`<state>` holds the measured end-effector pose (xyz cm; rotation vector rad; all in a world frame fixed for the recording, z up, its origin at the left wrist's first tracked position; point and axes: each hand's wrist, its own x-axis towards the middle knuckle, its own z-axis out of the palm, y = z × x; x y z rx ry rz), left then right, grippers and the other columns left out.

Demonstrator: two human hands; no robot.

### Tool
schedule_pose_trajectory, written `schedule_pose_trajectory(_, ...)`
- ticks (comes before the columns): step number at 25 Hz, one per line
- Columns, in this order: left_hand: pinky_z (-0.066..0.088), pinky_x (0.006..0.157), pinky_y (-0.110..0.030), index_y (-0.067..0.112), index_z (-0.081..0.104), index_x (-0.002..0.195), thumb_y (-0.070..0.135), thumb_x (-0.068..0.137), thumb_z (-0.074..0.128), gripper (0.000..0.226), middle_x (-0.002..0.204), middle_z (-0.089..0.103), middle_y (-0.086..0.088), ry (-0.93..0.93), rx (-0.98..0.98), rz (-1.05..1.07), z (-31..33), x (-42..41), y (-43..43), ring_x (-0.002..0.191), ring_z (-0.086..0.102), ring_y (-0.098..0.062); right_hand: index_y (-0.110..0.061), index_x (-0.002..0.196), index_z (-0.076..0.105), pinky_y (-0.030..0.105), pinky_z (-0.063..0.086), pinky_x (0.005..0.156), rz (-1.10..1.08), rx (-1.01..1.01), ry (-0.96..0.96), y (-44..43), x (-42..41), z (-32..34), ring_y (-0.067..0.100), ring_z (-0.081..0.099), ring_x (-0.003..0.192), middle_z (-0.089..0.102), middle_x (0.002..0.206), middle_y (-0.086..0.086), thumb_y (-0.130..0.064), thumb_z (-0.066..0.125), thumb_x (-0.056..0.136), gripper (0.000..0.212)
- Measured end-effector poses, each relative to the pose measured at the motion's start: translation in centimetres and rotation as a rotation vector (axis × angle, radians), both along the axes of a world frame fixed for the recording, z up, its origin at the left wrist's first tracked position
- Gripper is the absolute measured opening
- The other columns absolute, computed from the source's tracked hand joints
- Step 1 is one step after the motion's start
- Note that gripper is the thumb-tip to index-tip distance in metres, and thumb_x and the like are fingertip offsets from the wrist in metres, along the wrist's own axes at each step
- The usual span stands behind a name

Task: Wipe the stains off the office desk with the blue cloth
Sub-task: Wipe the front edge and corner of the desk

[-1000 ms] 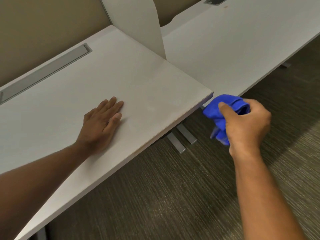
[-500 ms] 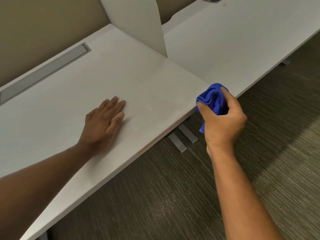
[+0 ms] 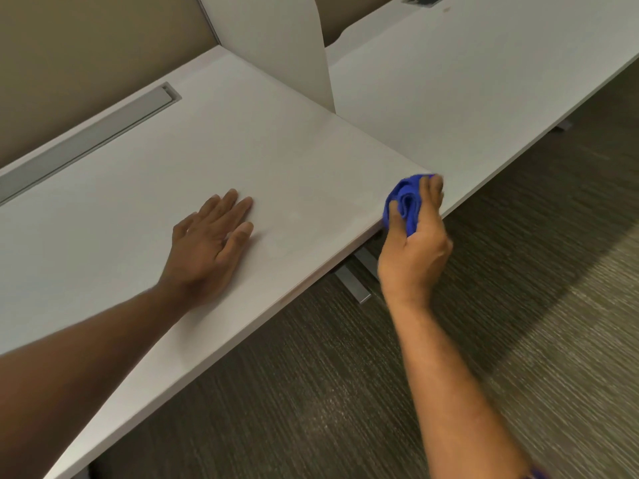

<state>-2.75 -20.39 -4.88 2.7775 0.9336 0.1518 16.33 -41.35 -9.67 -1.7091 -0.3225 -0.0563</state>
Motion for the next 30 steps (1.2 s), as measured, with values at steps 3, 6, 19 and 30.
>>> schedule_pose_trajectory(3, 0.009, 0.127, -0.039, 0.048, 0.023, 0.163, 0.068, 0.104, 0.012, 0.063, 0.173, 0.013, 0.021, 0.005, 0.01, 0.001, 0.0, 0.0, 0.0, 0.16, 0.004, -0.001, -0.008, 0.156, 0.033, 0.031, 0.031, 0.122, 0.075, 0.009, 0.004, 0.7, -6.7, -0.2, 0.024, 0.022, 0.155, 0.025, 0.167, 0.008, -0.01, 0.064, 0.097, 0.067)
schedule_pose_trajectory(6, 0.009, 0.128, -0.041, 0.046, 0.022, 0.164, 0.067, 0.104, 0.011, 0.064, 0.174, 0.012, 0.02, 0.016, 0.0, -0.005, 0.2, 0.0, -0.3, 0.161, 0.004, -0.002, -0.011, 0.156, 0.033, 0.018, 0.03, 0.118, 0.185, -0.035, -0.019, -0.3, -10.8, -0.4, 0.022, 0.026, 0.153, 0.028, 0.166, 0.007, -0.009, 0.066, 0.094, 0.07)
schedule_pose_trajectory(19, 0.013, 0.128, -0.046, 0.042, 0.028, 0.163, 0.064, 0.106, 0.015, 0.063, 0.174, 0.019, 0.012, -0.024, 0.044, -0.008, -0.4, 0.0, 0.2, 0.162, 0.012, -0.012, -0.011, 0.144, 0.056, 0.039, 0.054, 0.104, -0.108, -0.023, 0.085, 1.6, -4.9, 1.3, 0.027, 0.05, 0.141, 0.045, 0.157, 0.012, -0.004, 0.065, 0.096, 0.049)
schedule_pose_trajectory(30, 0.015, 0.125, -0.051, 0.037, 0.036, 0.159, 0.059, 0.105, 0.016, 0.062, 0.172, 0.026, 0.007, -0.027, 0.055, -0.033, -0.2, 0.2, 0.2, 0.16, 0.019, -0.02, -0.014, 0.147, 0.048, 0.031, 0.054, 0.101, 0.199, -0.003, 0.07, 1.5, -26.4, 0.2, 0.027, 0.048, 0.142, 0.04, 0.158, 0.01, 0.004, 0.071, 0.089, 0.065)
